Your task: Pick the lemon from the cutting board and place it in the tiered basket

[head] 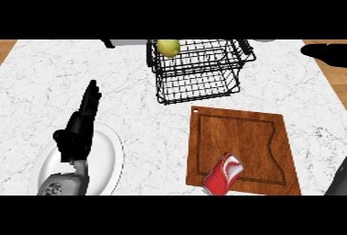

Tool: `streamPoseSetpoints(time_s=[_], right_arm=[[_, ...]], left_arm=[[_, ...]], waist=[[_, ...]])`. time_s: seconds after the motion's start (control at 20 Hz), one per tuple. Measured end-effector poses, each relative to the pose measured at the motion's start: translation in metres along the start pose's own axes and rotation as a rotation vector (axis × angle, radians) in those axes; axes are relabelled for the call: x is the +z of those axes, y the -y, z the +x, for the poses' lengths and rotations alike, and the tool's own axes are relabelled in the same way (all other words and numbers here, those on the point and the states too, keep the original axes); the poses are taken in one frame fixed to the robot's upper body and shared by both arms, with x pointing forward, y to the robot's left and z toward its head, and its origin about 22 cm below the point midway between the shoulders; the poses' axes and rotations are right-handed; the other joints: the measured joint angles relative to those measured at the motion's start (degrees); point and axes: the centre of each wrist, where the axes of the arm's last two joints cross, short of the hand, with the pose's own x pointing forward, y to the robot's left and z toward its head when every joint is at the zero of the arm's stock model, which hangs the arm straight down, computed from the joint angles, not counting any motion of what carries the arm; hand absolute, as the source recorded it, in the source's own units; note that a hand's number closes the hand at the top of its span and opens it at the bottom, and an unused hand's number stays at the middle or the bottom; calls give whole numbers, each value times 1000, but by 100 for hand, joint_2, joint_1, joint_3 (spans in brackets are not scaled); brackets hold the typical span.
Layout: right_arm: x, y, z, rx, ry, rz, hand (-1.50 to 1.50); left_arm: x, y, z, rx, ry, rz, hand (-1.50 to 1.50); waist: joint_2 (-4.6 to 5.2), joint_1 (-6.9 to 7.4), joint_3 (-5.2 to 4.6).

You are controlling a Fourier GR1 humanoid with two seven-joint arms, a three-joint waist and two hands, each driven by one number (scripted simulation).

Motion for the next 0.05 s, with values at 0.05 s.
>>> streamPoseSetpoints(time_s=[0.05], right_arm=[[2,13,-12,-11,-2,3,-150]], left_arm=[[-1,0,-2,-2,1,1,0]], waist=[[6,-15,1]])
